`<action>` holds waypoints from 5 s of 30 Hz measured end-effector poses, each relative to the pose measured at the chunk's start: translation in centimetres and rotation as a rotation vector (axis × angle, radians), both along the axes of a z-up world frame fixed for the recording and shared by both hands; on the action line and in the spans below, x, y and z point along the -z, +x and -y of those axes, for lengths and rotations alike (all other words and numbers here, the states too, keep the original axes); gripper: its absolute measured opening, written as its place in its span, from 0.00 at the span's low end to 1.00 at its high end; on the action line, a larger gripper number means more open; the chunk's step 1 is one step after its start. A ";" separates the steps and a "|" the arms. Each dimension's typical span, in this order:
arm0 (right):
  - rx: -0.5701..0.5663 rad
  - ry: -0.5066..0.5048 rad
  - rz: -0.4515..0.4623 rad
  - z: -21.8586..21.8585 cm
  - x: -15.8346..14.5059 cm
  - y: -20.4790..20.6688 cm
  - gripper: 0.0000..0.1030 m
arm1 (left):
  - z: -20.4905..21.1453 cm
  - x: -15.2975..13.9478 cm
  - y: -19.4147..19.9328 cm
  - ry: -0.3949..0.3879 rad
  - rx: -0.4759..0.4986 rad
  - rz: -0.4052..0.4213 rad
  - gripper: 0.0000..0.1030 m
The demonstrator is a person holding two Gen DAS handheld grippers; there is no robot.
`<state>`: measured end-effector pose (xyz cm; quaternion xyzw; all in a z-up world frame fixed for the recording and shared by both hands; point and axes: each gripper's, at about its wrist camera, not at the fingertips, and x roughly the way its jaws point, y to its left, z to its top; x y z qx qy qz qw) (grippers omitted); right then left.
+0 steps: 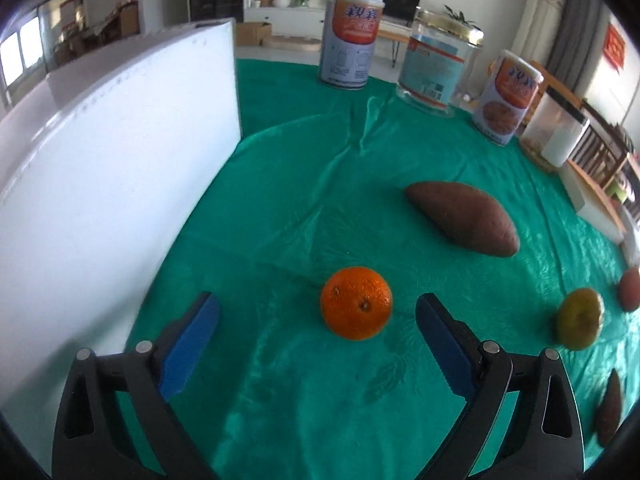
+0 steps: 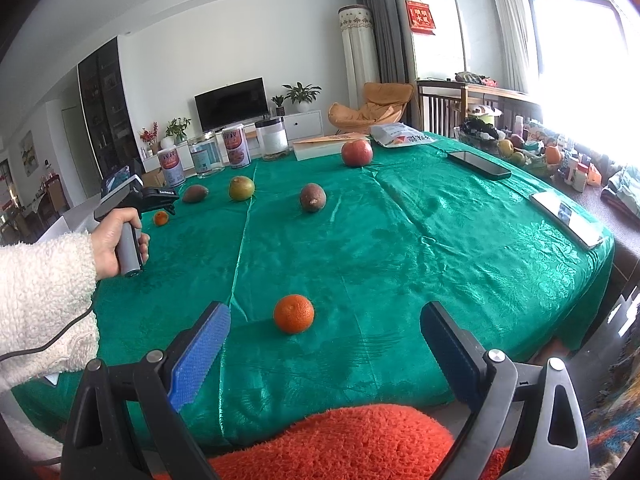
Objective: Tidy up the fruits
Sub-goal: 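Grasp the small orange with the left tool while the right tool grasps the sweet potato, then carry both fruits over the white box and open both tools to drop them, then move both open tools back over the green table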
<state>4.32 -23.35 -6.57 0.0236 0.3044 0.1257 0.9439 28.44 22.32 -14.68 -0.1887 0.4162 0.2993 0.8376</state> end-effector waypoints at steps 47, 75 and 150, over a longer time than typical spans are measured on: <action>-0.028 -0.138 -0.692 -10.9 5.8 34.4 0.40 | 12.9 -0.3 -17.4 0.052 0.538 -0.007 0.95; -0.144 0.179 -0.685 -6.9 1.9 18.4 0.58 | 11.2 -2.1 -17.6 -0.145 0.540 0.043 0.93; -0.058 -0.025 0.028 -3.3 -2.7 1.3 0.96 | 16.6 -4.0 -15.3 -0.027 0.541 0.158 0.94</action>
